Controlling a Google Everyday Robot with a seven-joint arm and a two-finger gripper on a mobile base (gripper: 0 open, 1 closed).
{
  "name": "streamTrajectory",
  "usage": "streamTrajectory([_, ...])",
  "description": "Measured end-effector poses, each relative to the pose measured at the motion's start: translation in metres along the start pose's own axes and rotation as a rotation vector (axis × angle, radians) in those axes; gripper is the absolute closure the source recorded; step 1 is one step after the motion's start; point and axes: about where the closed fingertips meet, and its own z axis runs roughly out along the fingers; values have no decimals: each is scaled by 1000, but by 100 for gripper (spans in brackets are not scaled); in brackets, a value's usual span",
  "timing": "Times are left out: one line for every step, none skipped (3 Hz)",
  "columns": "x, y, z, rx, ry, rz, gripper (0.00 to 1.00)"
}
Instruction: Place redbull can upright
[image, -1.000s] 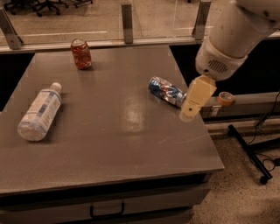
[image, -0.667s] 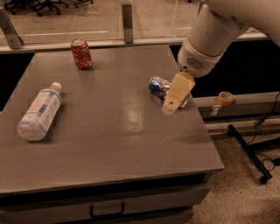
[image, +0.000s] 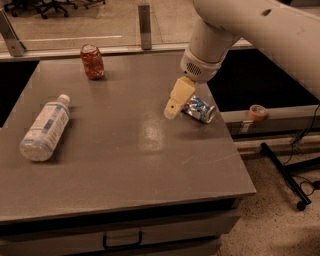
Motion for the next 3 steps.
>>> streamTrajectory([-8, -15, 17, -5, 3, 47, 6])
streamTrajectory([-8, -26, 35, -18, 15, 68, 23])
streamTrajectory([-3, -29, 51, -39, 35, 66, 45])
